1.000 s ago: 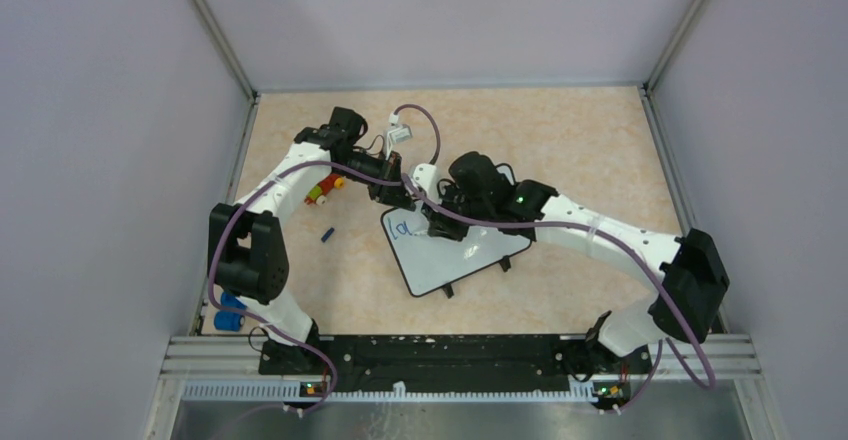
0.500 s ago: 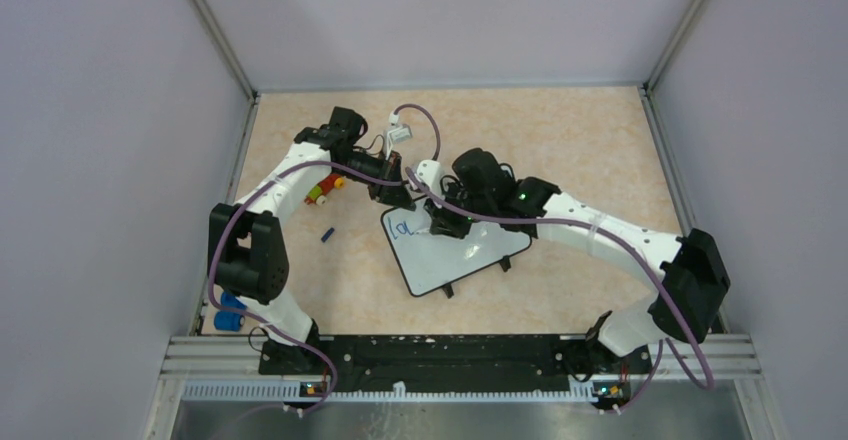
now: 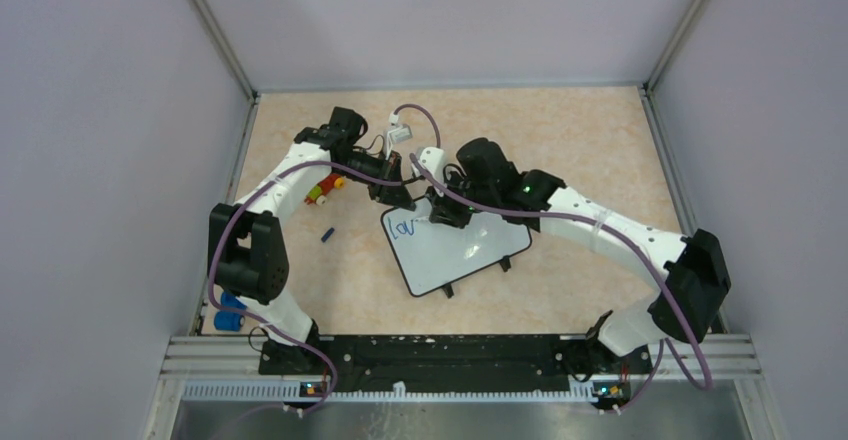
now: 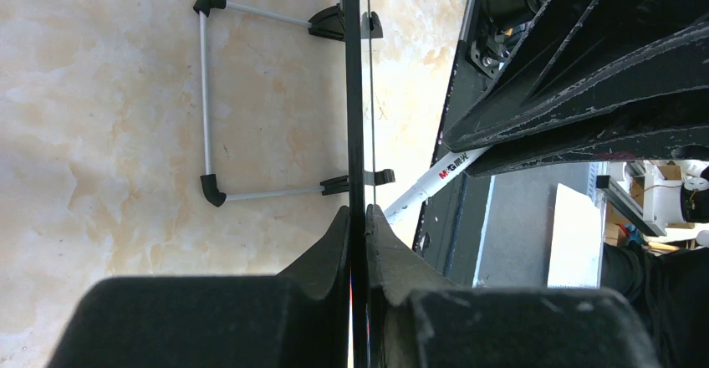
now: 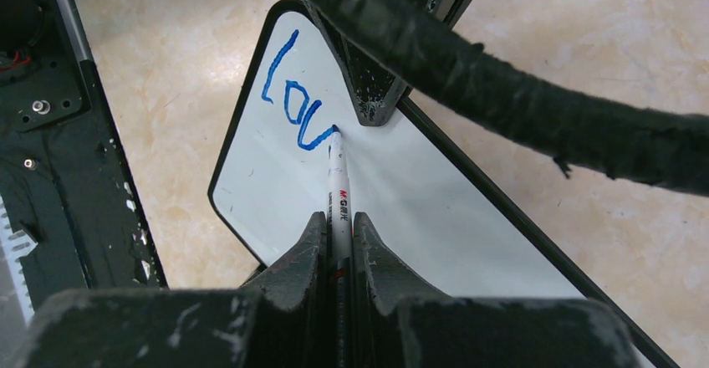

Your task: Write a sentence on the whiteboard

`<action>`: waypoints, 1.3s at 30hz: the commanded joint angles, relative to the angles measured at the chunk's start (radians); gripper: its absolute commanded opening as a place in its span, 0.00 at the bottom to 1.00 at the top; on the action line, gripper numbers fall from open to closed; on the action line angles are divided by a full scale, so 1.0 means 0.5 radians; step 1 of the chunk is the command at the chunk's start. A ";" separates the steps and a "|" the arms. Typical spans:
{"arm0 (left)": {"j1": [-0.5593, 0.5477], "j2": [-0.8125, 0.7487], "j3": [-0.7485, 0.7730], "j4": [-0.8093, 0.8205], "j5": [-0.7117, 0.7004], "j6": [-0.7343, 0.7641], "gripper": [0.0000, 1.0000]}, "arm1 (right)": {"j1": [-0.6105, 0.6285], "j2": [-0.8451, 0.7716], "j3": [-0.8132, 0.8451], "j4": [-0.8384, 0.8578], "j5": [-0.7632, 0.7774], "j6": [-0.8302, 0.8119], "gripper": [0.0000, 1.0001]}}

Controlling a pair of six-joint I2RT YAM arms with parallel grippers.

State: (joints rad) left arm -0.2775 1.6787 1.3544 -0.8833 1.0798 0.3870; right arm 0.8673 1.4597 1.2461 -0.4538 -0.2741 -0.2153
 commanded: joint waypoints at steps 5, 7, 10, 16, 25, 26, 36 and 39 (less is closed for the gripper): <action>-0.031 -0.009 0.025 -0.013 0.080 0.027 0.00 | -0.031 -0.043 0.097 0.072 0.068 -0.010 0.00; -0.031 -0.012 0.027 -0.015 0.080 0.027 0.00 | -0.031 -0.072 0.085 0.048 0.028 -0.022 0.00; -0.028 -0.011 0.029 -0.014 0.083 0.027 0.00 | -0.032 -0.117 0.039 0.023 -0.025 -0.039 0.00; -0.031 -0.015 0.026 -0.013 0.082 0.027 0.00 | -0.029 -0.117 -0.020 0.022 -0.062 -0.042 0.00; -0.031 -0.020 0.024 -0.013 0.076 0.030 0.00 | -0.020 -0.062 -0.059 0.041 -0.037 -0.048 0.00; -0.031 -0.019 0.026 -0.013 0.078 0.030 0.00 | -0.020 -0.060 -0.065 0.046 -0.034 -0.048 0.00; -0.031 -0.013 0.026 -0.019 0.077 0.034 0.00 | -0.033 -0.056 -0.078 0.043 0.067 -0.060 0.00; -0.031 -0.008 0.025 -0.019 0.077 0.031 0.00 | -0.050 -0.083 -0.079 0.023 0.083 -0.074 0.00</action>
State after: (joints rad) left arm -0.2775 1.6787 1.3544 -0.8875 1.0824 0.3866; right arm 0.8597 1.4357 1.2095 -0.4568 -0.2852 -0.2279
